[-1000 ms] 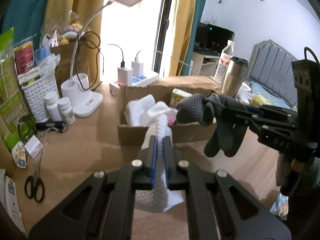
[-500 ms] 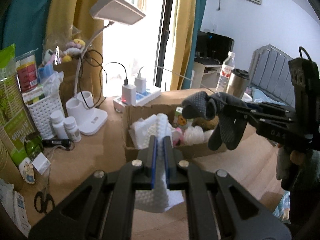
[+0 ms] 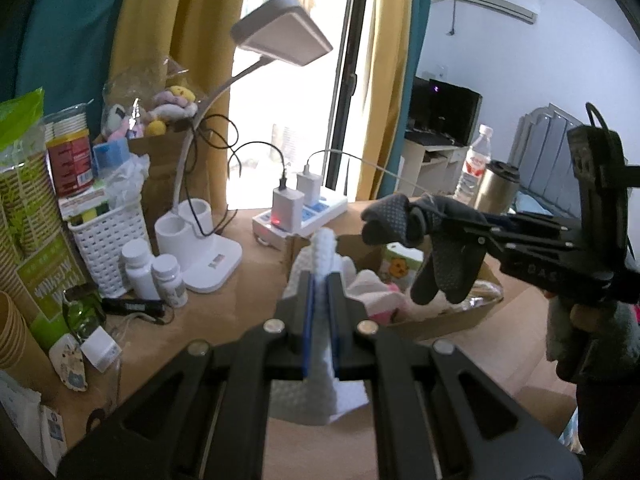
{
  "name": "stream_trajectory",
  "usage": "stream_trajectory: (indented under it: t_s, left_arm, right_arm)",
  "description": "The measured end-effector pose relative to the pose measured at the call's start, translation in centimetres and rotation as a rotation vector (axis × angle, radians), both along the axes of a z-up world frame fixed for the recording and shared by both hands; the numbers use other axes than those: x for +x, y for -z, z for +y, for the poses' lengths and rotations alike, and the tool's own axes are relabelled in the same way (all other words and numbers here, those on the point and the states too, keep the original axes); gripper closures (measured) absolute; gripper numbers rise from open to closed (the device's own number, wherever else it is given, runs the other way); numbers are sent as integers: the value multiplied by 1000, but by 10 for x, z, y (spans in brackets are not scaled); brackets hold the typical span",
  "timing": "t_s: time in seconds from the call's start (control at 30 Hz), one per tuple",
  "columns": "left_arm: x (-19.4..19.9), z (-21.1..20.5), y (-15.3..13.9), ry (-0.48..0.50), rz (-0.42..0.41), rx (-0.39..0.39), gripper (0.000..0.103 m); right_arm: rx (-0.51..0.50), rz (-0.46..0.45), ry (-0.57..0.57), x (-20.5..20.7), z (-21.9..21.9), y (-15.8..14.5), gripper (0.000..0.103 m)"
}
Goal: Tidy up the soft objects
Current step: 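Carry the cloth with the left gripper while the right gripper carries the glove into the box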
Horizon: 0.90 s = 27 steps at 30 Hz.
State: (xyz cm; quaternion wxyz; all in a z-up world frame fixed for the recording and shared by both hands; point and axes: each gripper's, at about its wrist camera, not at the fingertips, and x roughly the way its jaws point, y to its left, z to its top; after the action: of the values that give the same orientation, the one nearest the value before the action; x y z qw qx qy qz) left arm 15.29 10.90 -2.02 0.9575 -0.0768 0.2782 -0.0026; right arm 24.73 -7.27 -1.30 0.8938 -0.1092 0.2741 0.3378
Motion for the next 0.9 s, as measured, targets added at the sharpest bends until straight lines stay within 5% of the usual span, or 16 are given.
stream_trajectory:
  t_s: [0.57,0.73,0.9]
  left_arm:
    - [21,31,11,-54,14,-15,97]
    - [23,29,10,-50,15,-12,97]
    - [22,21,5,-41,9,-2,97]
  right_arm:
    - [-19,85,-31,49,40,34,78]
    - [-32,125,-29,56,42,44,46]
    - [-15,101,-13,51,32,34,44]
